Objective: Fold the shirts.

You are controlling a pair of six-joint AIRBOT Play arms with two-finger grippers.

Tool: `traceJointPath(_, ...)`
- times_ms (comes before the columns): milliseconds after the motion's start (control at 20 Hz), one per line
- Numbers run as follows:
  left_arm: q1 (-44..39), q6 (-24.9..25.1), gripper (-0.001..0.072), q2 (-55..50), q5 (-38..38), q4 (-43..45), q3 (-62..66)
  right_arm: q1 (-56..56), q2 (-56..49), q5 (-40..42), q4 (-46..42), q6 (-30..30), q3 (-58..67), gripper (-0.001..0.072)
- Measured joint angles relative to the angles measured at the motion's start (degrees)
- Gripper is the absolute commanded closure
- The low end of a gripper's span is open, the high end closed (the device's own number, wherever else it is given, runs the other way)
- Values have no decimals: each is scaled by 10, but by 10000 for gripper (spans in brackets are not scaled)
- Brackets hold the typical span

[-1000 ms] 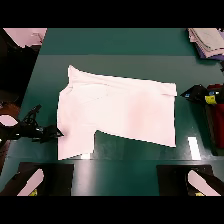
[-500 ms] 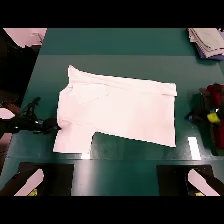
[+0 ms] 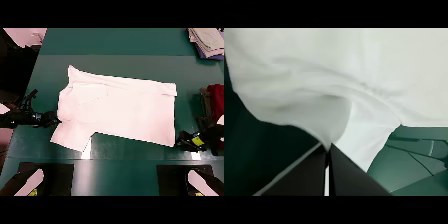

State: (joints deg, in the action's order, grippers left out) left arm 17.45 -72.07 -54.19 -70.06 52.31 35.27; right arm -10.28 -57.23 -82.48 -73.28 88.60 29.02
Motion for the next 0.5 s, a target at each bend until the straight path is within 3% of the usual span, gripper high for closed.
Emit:
traceJointPath(50,0,0,681,0,0,-2,1,10,0,8,5,4,-6,354)
traceJointPath(100,0,0,681,0,0,-3,1,21,1,15,10,7,-10,423)
traceJointPath(250,0,1,681,0,0,-3,1,45,1,38,19,12,-17,505)
traceJointPath(450,0,1,681,0,-3,-4,1,50,2,61,24,18,-21,494)
traceJointPath(500,0,2,681,0,-3,-4,1,44,1,62,24,22,-21,407)
